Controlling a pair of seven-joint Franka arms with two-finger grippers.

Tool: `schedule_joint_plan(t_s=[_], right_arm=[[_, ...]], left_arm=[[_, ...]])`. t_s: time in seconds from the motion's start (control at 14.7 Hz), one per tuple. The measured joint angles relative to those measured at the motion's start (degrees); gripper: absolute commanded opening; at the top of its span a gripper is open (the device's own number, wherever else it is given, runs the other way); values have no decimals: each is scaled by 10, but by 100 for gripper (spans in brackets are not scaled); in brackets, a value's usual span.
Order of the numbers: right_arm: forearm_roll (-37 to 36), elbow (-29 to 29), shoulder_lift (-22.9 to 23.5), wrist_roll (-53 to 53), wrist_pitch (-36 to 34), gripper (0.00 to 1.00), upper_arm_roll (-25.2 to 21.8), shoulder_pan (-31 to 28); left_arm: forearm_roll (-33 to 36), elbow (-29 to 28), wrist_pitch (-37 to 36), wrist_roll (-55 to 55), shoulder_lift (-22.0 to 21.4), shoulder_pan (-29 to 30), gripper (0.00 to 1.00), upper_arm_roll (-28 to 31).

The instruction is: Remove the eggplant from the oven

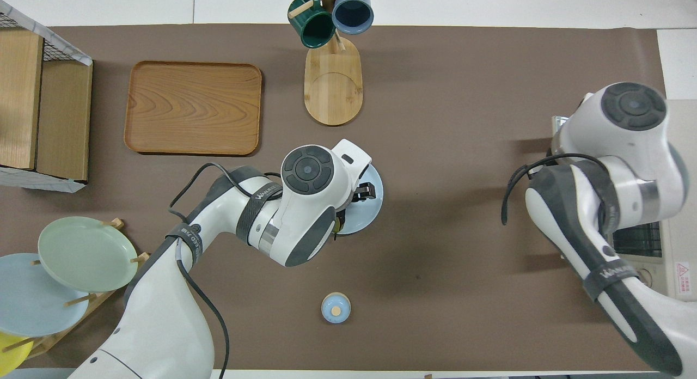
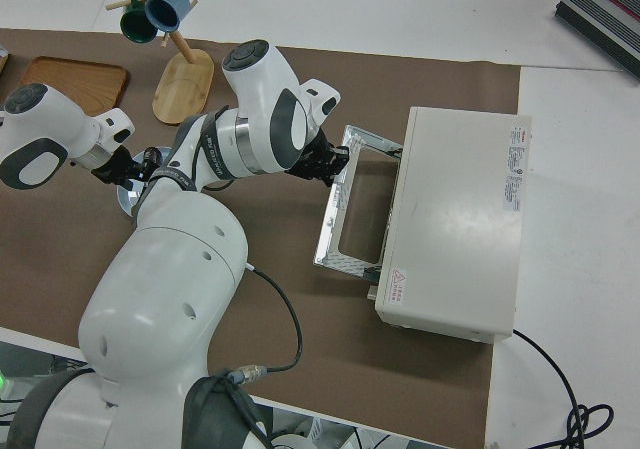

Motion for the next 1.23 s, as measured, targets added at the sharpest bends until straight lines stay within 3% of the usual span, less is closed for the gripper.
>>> schedule_joint_plan(t_s=[0.07,0.27,0.34,0.48,0.68,0.82,1.02,1.23], right_arm=[[-6,16,-18,-27,-27,10,-5,-16],[-14,34,-40,-113,-39,12,-19,-76],[-2,37,-42,-128,-40,13,-18,-84],[-2,51,-42,-129,-60,19,-17,-84],[53,148,-44,-127,-163,39,-10,-79],[70,204,-48,-119,-213,100,-7,-70],[84,220,-48,-113,-226,100,-6,-66],[90,220,-44,-92,-234,100,-6,-65]], left_arm=[[0,-2,8,0,3,-2,85,0],[0,-15,24,-1,4,-14,6,0],[0,-17,25,-1,4,-16,0,1],[1,-17,26,-1,4,-16,0,2],[4,-13,19,2,-1,-14,0,15],[5,3,-18,24,-18,8,0,22],[5,49,-114,103,-55,87,0,26],[5,90,-158,195,-58,182,0,28]])
